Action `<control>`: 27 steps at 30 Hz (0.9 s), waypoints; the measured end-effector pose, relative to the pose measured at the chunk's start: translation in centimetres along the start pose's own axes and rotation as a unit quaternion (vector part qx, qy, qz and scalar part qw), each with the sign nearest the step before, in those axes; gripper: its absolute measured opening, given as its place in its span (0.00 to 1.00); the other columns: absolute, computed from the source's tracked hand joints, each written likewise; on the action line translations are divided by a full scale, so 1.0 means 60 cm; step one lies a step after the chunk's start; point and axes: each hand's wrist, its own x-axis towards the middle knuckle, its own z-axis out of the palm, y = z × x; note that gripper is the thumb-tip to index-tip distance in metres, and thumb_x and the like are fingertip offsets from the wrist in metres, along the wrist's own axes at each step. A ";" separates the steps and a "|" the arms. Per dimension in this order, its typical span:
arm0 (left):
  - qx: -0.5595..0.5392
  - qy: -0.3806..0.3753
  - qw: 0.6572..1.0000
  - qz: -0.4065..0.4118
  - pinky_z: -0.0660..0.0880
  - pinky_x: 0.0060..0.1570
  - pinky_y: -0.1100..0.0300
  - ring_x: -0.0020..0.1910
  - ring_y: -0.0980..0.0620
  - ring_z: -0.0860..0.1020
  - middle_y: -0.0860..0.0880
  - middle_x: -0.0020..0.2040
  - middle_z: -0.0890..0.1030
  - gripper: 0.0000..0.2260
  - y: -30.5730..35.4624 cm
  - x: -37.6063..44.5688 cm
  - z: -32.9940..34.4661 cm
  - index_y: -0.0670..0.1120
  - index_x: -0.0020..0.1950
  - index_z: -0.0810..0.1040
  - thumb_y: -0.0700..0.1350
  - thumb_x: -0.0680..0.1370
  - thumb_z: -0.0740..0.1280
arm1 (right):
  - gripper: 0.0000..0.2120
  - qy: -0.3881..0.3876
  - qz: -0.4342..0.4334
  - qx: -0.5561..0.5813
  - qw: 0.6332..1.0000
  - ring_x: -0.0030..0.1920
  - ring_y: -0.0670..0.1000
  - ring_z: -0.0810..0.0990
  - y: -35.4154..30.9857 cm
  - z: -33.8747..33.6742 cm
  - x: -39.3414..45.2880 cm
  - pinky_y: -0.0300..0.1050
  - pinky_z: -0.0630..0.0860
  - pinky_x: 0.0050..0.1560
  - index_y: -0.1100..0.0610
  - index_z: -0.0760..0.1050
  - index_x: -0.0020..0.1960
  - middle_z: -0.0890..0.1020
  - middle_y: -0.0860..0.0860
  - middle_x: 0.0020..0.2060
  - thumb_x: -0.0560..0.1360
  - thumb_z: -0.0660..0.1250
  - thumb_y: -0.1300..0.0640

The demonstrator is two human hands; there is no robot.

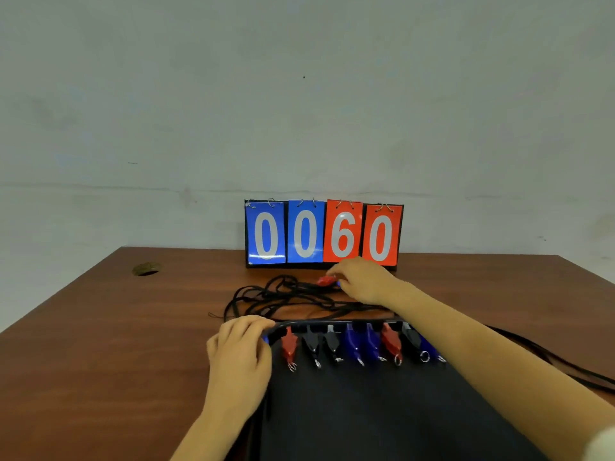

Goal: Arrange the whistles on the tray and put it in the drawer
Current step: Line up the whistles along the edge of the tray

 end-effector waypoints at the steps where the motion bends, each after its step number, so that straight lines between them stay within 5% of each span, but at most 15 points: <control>1: -0.003 0.003 1.000 -0.006 0.57 0.53 0.58 0.57 0.59 0.65 0.59 0.53 0.75 0.13 -0.002 0.001 0.000 0.54 0.52 0.78 0.44 0.72 0.58 | 0.19 -0.006 0.008 -0.026 1.000 0.60 0.54 0.75 -0.001 0.011 0.024 0.50 0.75 0.60 0.51 0.71 0.67 0.76 0.53 0.64 0.78 0.59 0.60; 8: -0.014 0.012 1.000 -0.018 0.54 0.52 0.62 0.56 0.59 0.65 0.61 0.51 0.71 0.11 -0.004 0.003 0.002 0.54 0.53 0.77 0.40 0.74 0.64 | 0.20 -0.066 0.072 -0.061 0.993 0.63 0.56 0.72 0.008 0.062 0.103 0.50 0.72 0.63 0.52 0.68 0.68 0.73 0.53 0.66 0.77 0.61 0.61; 12: -0.015 0.005 1.000 -0.016 0.54 0.53 0.62 0.53 0.63 0.61 0.63 0.51 0.70 0.10 -0.003 0.003 0.000 0.54 0.52 0.76 0.41 0.75 0.63 | 0.16 0.033 0.077 -0.030 0.996 0.59 0.55 0.76 0.003 0.053 0.097 0.49 0.74 0.59 0.54 0.71 0.66 0.77 0.54 0.61 0.78 0.61 0.56; 16: -0.012 -0.005 1.000 -0.018 0.54 0.53 0.63 0.54 0.64 0.60 0.63 0.51 0.70 0.10 -0.005 0.001 -0.004 0.54 0.53 0.76 0.41 0.76 0.62 | 0.17 0.145 0.083 0.127 0.978 0.61 0.54 0.75 -0.005 0.011 0.052 0.45 0.71 0.60 0.56 0.70 0.67 0.75 0.54 0.63 0.78 0.61 0.57; 21: 0.004 -0.004 1.000 -0.018 0.57 0.51 0.60 0.57 0.55 0.69 0.62 0.49 0.72 0.10 -0.003 0.002 -0.006 0.53 0.50 0.79 0.39 0.74 0.64 | 0.18 0.187 0.091 0.206 0.956 0.54 0.46 0.74 0.014 -0.037 -0.082 0.38 0.70 0.53 0.54 0.72 0.65 0.75 0.47 0.55 0.76 0.65 0.52; 27: 0.010 0.003 1.000 -0.013 0.57 0.49 0.58 0.53 0.54 0.71 0.62 0.47 0.74 0.11 0.005 -0.002 -0.003 0.55 0.47 0.79 0.45 0.71 0.60 | 0.14 0.249 0.211 0.241 0.914 0.45 0.43 0.76 0.082 -0.019 -0.251 0.32 0.69 0.40 0.51 0.75 0.55 0.79 0.47 0.47 0.72 0.68 0.48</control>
